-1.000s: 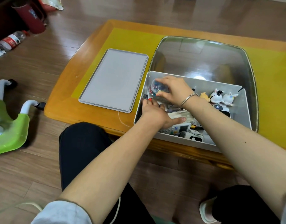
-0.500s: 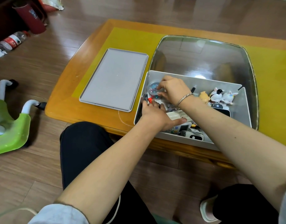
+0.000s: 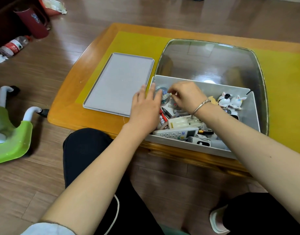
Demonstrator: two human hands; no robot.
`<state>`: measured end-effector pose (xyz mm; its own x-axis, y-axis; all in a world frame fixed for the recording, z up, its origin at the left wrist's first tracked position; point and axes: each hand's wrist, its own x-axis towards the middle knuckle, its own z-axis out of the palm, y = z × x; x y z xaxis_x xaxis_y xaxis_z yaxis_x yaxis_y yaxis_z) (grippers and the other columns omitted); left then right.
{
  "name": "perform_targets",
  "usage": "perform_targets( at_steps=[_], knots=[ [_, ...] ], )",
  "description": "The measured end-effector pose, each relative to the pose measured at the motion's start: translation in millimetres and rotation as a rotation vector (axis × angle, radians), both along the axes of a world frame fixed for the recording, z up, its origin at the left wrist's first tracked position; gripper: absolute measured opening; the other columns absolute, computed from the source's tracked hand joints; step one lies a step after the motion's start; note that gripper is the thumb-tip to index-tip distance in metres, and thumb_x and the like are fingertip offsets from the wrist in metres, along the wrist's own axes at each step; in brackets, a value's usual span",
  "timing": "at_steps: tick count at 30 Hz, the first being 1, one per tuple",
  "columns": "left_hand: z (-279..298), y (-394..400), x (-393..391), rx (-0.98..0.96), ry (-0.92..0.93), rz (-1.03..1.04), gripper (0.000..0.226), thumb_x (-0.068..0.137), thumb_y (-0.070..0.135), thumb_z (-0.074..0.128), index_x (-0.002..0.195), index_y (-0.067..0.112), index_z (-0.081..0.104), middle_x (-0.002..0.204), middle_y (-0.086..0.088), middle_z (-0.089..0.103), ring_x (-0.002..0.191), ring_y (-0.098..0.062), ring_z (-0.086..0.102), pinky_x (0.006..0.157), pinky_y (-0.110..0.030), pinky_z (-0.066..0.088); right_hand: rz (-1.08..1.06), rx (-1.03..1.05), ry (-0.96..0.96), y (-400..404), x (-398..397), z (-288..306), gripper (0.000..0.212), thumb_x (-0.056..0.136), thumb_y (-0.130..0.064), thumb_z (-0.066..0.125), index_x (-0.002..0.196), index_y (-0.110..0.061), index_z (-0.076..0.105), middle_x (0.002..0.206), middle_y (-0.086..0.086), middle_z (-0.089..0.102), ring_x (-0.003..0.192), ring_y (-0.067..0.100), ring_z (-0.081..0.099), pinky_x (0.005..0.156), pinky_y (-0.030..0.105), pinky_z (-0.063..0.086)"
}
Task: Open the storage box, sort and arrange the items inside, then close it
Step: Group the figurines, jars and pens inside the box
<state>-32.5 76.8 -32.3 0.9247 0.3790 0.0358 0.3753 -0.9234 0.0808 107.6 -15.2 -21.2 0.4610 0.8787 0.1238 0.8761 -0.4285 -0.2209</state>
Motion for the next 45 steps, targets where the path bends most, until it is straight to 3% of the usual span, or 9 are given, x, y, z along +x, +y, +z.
perform_targets(
  at_steps=[3,7,13,25,29,33,37,42,45],
  knots=[
    [2.2,16.3,-7.0,-0.182,-0.083,0.175,0.066,0.094,0.021,0.053,0.148,0.009,0.018,0.136,-0.019,0.046,0.116,-0.037,0.052,0.080,-0.042,0.043,-0.092,-0.171,0.038,4.5,-16.4,-5.7,0.022,0.088,-0.026,0.055,0.101,-0.013,0.067,0.098,0.013,0.068,0.093,0.034,0.062,0.082,0.039,0.051],
    [-4.1,22.8,-10.4,-0.128,-0.085,0.150,0.025,0.099,0.019,0.044,0.120,0.005,0.045,0.100,-0.022,0.064,0.087,-0.041,0.060,0.061,-0.037,0.033,-0.128,-0.311,0.144,18.3,-32.5,-22.4,0.024,0.086,-0.033,0.059,0.080,-0.011,0.053,0.083,0.009,0.056,0.083,0.029,0.059,0.066,0.031,0.045],
    [-14.9,20.3,-10.6,-0.126,-0.187,0.113,0.023,0.097,0.008,0.043,0.118,0.003,0.048,0.088,-0.024,0.063,0.078,-0.043,0.060,0.058,-0.038,0.033,-0.137,-0.394,0.340,25.7,-32.9,-36.2,0.037,0.074,-0.029,0.069,0.059,-0.016,0.038,0.057,0.001,0.041,0.052,0.015,0.040,0.045,0.026,0.026],
    [-18.0,20.8,-11.6,-0.172,-0.254,0.125,0.017,0.099,0.016,0.041,0.108,0.005,0.050,0.083,-0.019,0.063,0.062,-0.028,0.046,0.055,-0.035,0.037,-0.132,-0.342,0.417,10.8,-27.5,-42.0,0.013,0.074,-0.007,0.067,0.084,-0.016,0.063,0.085,0.002,0.064,0.077,0.018,0.053,0.068,0.028,0.045],
    [-18.2,20.6,-11.3,-0.169,-0.257,0.131,0.015,0.099,0.016,0.042,0.104,0.005,0.050,0.082,-0.018,0.063,0.062,-0.027,0.045,0.054,-0.035,0.035,-0.177,-0.299,0.469,16.8,-30.7,-39.2,0.033,0.073,-0.014,0.071,0.099,0.005,0.067,0.091,0.020,0.068,0.083,0.032,0.062,0.066,0.034,0.053],
    [-19.6,19.1,-10.6,-0.169,-0.256,0.143,0.016,0.099,0.016,0.041,0.107,0.005,0.050,0.083,-0.018,0.064,0.063,-0.027,0.045,0.055,-0.034,0.034,-0.201,-0.342,0.532,23.8,-33.8,-37.0,0.027,0.070,-0.028,0.072,0.061,-0.008,0.055,0.060,0.013,0.052,0.061,0.028,0.049,0.055,0.031,0.039],
    [-19.8,19.2,-10.2,-0.163,-0.256,0.147,0.019,0.100,0.017,0.040,0.111,0.005,0.050,0.087,-0.020,0.064,0.071,-0.036,0.056,0.057,-0.036,0.035,-0.183,-0.368,0.547,28.0,-36.7,-35.0,0.030,0.069,-0.024,0.072,0.056,-0.014,0.046,0.056,0.004,0.044,0.055,0.019,0.041,0.053,0.026,0.034],
    [-19.7,20.7,-10.2,-0.187,-0.276,0.145,0.020,0.100,0.020,0.039,0.110,0.006,0.050,0.086,-0.018,0.064,0.067,-0.031,0.050,0.057,-0.035,0.034,-0.106,-0.286,0.541,28.2,-37.3,-35.2,0.012,0.072,-0.008,0.069,0.075,-0.011,0.058,0.067,0.004,0.053,0.064,0.020,0.048,0.053,0.024,0.037],
    [-21.2,20.4,-9.9,-0.186,-0.272,0.137,0.020,0.100,0.019,0.039,0.111,0.006,0.050,0.088,-0.020,0.065,0.076,-0.039,0.058,0.058,-0.036,0.036,-0.077,-0.196,0.598,27.9,-34.3,-32.7,0.029,0.070,0.000,0.065,0.095,-0.011,0.053,0.087,0.008,0.061,0.079,0.025,0.057,0.065,0.031,0.049]
  ],
)
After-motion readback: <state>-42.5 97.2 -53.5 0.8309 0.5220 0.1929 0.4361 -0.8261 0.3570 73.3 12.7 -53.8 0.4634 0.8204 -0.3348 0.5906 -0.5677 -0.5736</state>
